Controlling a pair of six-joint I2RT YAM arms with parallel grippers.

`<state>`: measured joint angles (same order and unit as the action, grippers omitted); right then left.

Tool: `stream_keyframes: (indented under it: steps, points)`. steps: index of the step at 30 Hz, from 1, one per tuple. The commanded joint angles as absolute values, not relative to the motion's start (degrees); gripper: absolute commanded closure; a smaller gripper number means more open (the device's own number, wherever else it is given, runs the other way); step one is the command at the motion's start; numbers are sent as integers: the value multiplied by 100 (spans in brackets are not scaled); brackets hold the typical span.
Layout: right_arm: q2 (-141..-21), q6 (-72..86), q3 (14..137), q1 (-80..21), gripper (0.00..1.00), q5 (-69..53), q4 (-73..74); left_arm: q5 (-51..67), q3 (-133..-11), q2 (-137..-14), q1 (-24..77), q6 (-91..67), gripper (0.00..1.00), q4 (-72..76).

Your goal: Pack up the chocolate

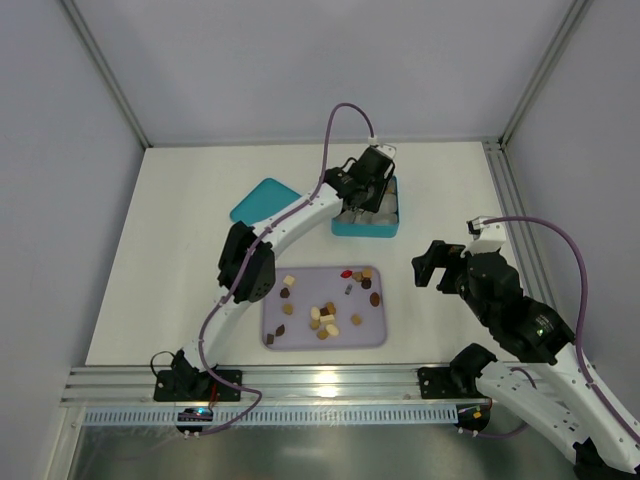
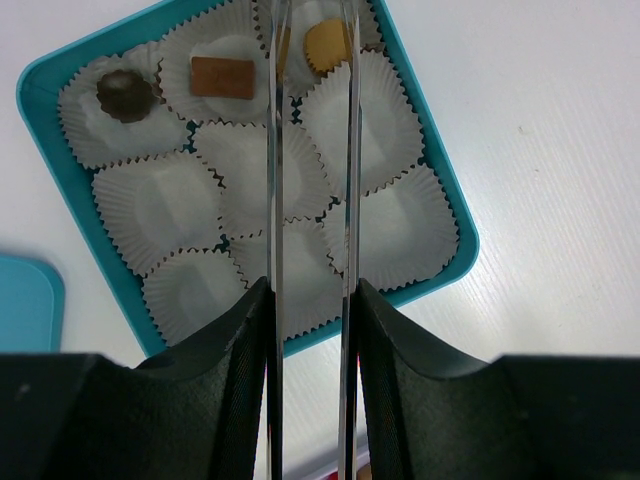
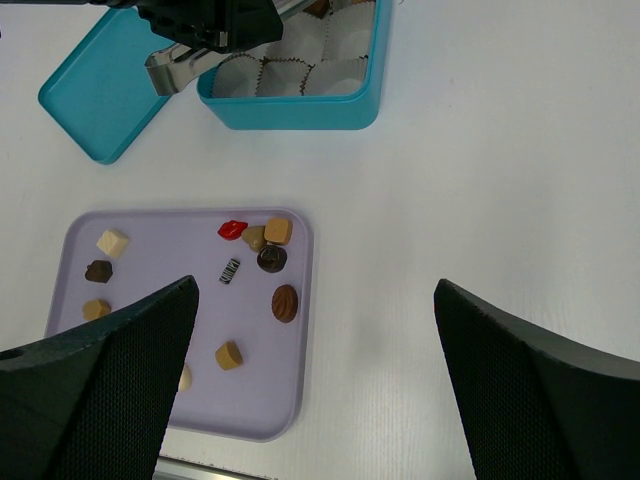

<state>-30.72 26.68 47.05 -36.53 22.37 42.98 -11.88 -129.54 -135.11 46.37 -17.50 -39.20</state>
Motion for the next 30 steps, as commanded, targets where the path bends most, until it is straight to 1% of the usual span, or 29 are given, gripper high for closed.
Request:
stream_keyframes:
  steps: [1,9,15,18,24,27,30]
  points:
    - [-3032,2601,4711,-3639,0,2259,4149,-1081,-13184,-12921,4597,-1687,63,-3595]
    - [-3085,2566,4685,-3639,0,2311,4069,-792,-12771,-11937,4614,-1854,62,-3831]
    - [-3146,2540,4579,-3639,0,2285,3885,-720,-11445,-10628,4711,-2092,63,-4174]
    - [-3269,2566,4518,-3639,0,2206,3780,-852,-10489,-9933,4869,-2127,63,-4428]
    - [-3445,2610,4465,-3639,0,2083,3560,-1046,-9161,-8862,5492,-2180,62,-5026]
    - [-3524,2636,4403,-3630,0,2022,3454,-757,-8502,-8404,5791,-2373,61,-5089]
    - [-3621,2680,4359,-3630,0,1925,3393,-747,-8078,-8149,6160,-2548,60,-5203]
